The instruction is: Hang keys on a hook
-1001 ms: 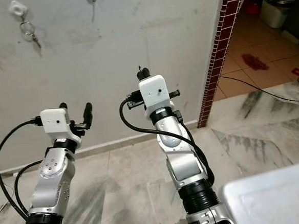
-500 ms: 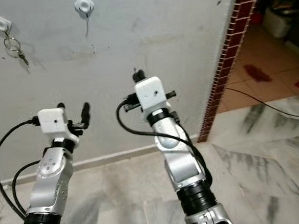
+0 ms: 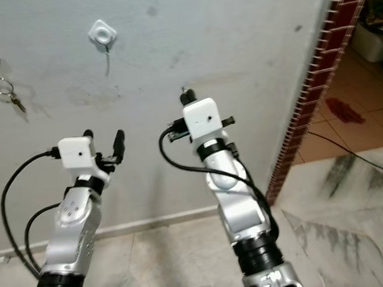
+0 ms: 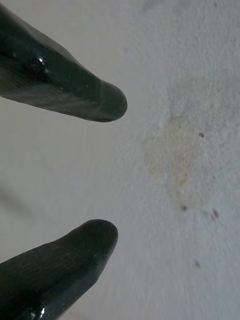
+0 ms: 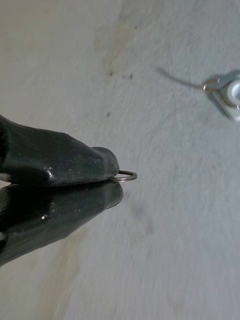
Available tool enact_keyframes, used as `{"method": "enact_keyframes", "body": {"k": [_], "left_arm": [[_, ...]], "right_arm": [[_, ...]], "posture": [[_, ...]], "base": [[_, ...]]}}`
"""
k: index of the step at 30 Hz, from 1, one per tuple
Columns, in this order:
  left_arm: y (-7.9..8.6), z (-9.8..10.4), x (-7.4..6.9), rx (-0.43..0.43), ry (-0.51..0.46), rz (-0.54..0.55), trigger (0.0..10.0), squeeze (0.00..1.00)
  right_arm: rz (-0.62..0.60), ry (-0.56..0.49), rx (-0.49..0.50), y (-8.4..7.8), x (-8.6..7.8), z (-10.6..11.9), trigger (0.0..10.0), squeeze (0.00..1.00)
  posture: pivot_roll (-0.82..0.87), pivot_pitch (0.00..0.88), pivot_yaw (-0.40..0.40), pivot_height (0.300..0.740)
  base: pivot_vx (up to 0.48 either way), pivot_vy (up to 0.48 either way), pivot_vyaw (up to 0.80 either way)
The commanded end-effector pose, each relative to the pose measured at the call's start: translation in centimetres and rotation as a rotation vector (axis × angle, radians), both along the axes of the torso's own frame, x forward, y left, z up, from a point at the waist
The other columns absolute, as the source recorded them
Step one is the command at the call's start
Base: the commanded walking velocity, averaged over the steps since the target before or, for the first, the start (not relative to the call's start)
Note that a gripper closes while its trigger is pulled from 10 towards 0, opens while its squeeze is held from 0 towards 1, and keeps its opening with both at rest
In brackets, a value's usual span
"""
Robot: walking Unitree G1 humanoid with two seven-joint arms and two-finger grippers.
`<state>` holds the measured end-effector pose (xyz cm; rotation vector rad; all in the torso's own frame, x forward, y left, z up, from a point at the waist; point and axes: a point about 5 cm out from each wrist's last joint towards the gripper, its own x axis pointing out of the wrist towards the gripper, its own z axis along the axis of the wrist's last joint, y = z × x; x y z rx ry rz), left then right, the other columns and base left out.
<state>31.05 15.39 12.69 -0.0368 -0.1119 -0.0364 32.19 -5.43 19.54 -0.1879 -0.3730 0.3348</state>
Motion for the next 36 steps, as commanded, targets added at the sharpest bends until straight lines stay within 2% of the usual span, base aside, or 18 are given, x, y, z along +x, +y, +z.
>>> {"method": "enact_keyframes", "body": {"k": [1, 3, 5, 8, 11, 17, 19, 27, 31, 36], "left_arm": [[-0.1, -0.7, -0.4, 0.010, 0.022, -0.019, 10.0, 0.00], [0.1, -1.0, -0.6, 0.017, 0.032, -0.008, 10.0, 0.00], [1.0, -2.7, -1.4, 0.073, 0.073, 0.007, 10.0, 0.00], [1.5, -3.6, -1.8, 0.078, 0.102, 0.016, 10.0, 0.00], [2.5, -6.2, -3.0, 0.153, 0.183, 0.033, 10.0, 0.00], [3.8, -10.0, -4.8, 0.187, 0.337, 0.065, 10.0, 0.00], [4.1, -11.1, -5.4, 0.222, 0.377, 0.057, 10.0, 0.00], [4.0, -15.3, -7.7, 0.350, 0.554, -0.016, 10.0, 0.00], [4.0, -16.5, -8.6, 0.364, 0.626, -0.032, 10.0, 0.00], [3.7, -17.0, -8.9, 0.392, 0.650, -0.061, 10.0, 0.00]], "right_arm": [[-0.005, -0.019, 0.004, -0.5, 0.0, 0.5, 10.0, 0.00], [-0.005, -0.020, 0.004, -0.5, 0.0, 0.6, 10.0, 0.00], [-0.002, -0.021, 0.004, -0.6, -0.1, 0.5, 10.0, 0.00], [0.000, -0.021, 0.004, -0.5, 0.0, 0.5, 10.0, 0.00], [0.022, -0.026, -0.008, -0.3, 0.0, 0.6, 10.0, 0.00], [0.063, -0.044, -0.039, 0.0, 0.2, 1.1, 10.0, 0.00], [0.079, -0.051, -0.037, 0.1, 0.4, 1.4, 10.0, 0.00], [0.101, -0.087, -0.025, 0.5, 0.8, 2.6, 10.0, 0.00], [0.109, -0.110, -0.022, 0.8, 1.0, 3.4, 10.0, 0.00], [0.115, -0.115, -0.019, 1.0, 1.1, 3.6, 10.0, 0.00]], "posture": [[-0.03, 0.144, 0.068, 0.740], [-0.03, 0.145, 0.067, 0.740], [-0.03, 0.144, 0.063, 0.740], [-0.03, 0.144, 0.061, 0.740], [-0.02, 0.145, 0.058, 0.740], [-0.01, 0.156, 0.057, 0.740], [0.00, 0.162, 0.057, 0.740], [-0.01, 0.173, 0.057, 0.740], [-0.01, 0.174, 0.060, 0.740], [-0.01, 0.170, 0.059, 0.740]], "base": [[0.000, 0.000, 0.00], [0.000, 0.000, 0.00], [0.000, 0.000, 0.00], [0.000, 0.000, 0.00], [0.000, 0.000, 0.00], [0.000, 0.000, 0.00], [0.000, 0.000, 0.00], [0.000, 0.000, 0.13], [0.000, 0.000, 0.70], [0.000, 0.000, 0.80]]}}
